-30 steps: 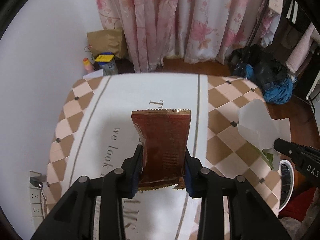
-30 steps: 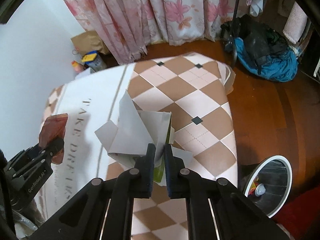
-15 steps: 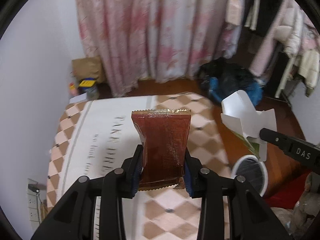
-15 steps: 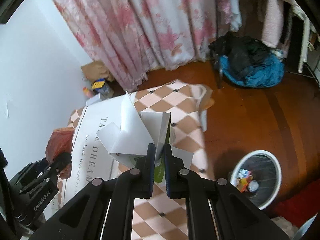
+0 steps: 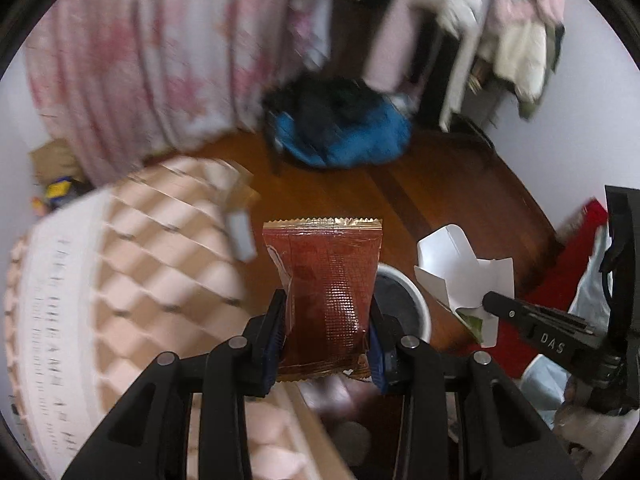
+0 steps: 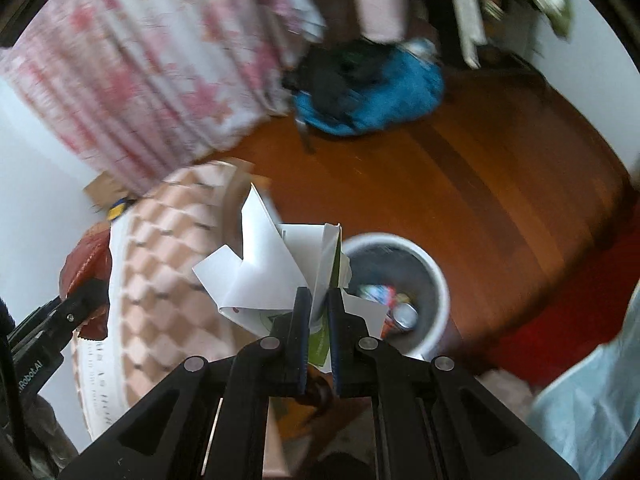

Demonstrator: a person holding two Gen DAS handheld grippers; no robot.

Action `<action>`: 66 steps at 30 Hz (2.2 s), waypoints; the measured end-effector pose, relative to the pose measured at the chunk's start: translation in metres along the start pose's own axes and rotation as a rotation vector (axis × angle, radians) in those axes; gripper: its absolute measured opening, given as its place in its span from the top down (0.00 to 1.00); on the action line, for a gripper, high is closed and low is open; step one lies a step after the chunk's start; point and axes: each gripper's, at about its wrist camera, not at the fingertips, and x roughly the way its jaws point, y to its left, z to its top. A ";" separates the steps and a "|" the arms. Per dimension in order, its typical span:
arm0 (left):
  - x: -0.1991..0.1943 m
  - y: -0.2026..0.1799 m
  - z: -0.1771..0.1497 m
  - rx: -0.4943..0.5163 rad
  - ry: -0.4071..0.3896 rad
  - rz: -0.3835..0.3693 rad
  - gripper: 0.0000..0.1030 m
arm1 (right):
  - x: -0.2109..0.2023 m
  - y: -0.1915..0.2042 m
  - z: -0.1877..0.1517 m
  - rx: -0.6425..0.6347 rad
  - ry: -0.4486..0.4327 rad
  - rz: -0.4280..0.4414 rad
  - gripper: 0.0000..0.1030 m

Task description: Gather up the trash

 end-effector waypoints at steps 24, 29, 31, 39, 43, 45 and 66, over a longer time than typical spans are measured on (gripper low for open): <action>0.222 -0.029 -0.019 -0.068 0.372 -0.024 0.06 | 0.210 -0.161 -0.019 0.279 0.274 -0.019 0.18; 0.208 -0.025 -0.023 -0.030 0.338 0.038 0.06 | 0.203 -0.148 -0.022 0.231 0.281 -0.094 0.00; 0.199 -0.026 -0.027 -0.001 0.323 0.071 0.06 | 0.197 -0.141 -0.025 0.189 0.292 -0.158 0.00; 0.147 -0.033 -0.031 0.038 0.271 0.085 0.06 | 0.151 -0.115 -0.041 0.124 0.304 -0.229 0.00; 0.107 -0.036 -0.027 0.048 0.218 0.073 0.06 | 0.111 -0.104 -0.040 0.118 0.262 -0.223 0.00; 0.080 -0.036 -0.028 0.055 0.189 0.066 0.06 | 0.084 -0.096 -0.041 0.109 0.238 -0.209 0.00; -0.149 -0.031 -0.056 0.098 -0.025 -0.093 0.06 | -0.179 -0.008 -0.104 0.021 -0.025 0.012 0.00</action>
